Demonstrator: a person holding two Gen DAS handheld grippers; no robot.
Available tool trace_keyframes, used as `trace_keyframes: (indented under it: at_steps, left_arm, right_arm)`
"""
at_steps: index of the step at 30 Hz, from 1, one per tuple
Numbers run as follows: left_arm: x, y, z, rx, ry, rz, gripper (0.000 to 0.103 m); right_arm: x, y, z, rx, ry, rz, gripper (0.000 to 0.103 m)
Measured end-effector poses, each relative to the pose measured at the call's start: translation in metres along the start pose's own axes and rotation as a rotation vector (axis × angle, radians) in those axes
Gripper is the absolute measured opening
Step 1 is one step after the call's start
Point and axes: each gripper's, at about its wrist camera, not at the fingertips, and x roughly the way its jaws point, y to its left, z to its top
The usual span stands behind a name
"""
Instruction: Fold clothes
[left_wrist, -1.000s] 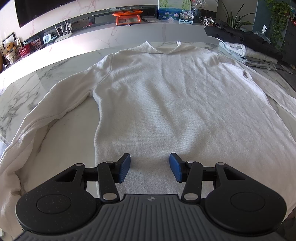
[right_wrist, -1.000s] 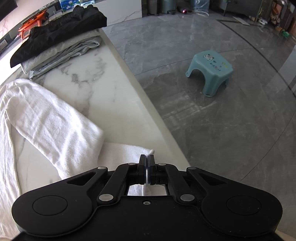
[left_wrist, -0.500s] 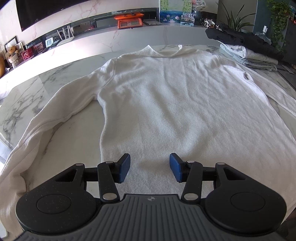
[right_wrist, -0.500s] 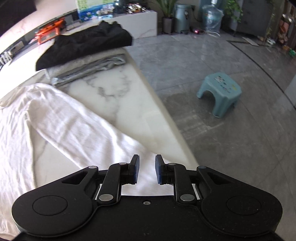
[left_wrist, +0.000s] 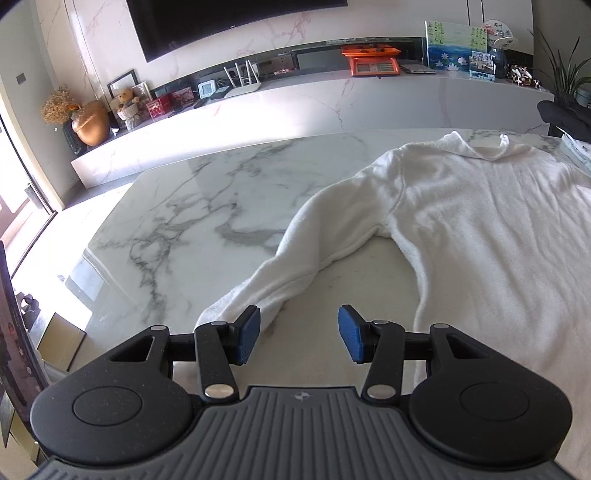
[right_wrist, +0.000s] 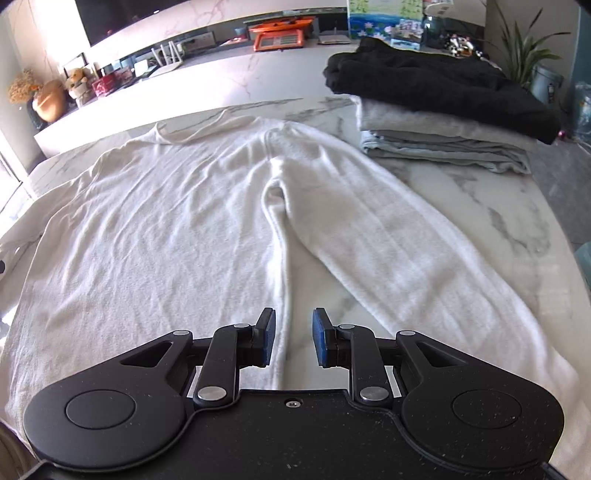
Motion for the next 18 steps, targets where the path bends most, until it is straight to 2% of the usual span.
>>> trace_keyframes:
  at_steps: [2,5,7,8,9,11,14,18]
  left_arm:
    - [0.002,0.011,0.010,-0.036,-0.017,-0.015,0.045]
    - [0.015,0.036,0.030,-0.154,-0.013,-0.017,0.045]
    - [0.030,0.046,0.034,-0.184,0.035,0.006,0.038]
    - [0.037,0.051,0.034,-0.200,0.062,0.004,0.027]
    - [0.044,0.055,0.034,-0.215,0.089,0.003,0.025]
    - [0.051,0.061,0.025,-0.256,0.133,-0.058,0.025]
    - [0.056,0.056,0.012,-0.238,0.167,-0.078,0.023]
    - [0.053,0.035,-0.004,-0.153,0.204,-0.149,0.022]
  right_arm:
    - [0.002,0.006,0.001,-0.026,-0.001,0.007,0.021]
    - [0.006,0.011,-0.002,-0.049,0.008,-0.007,0.021]
    - [0.010,0.012,-0.003,-0.056,0.019,-0.015,0.021]
    - [0.012,0.011,-0.004,-0.055,0.025,-0.019,0.021]
    - [0.014,0.011,-0.004,-0.053,0.029,-0.023,0.021]
    - [0.017,0.009,-0.003,-0.045,0.031,-0.028,0.021]
    - [0.020,0.009,-0.002,-0.040,0.026,-0.027,0.022]
    - [0.024,0.014,0.000,-0.066,0.015,-0.041,0.027]
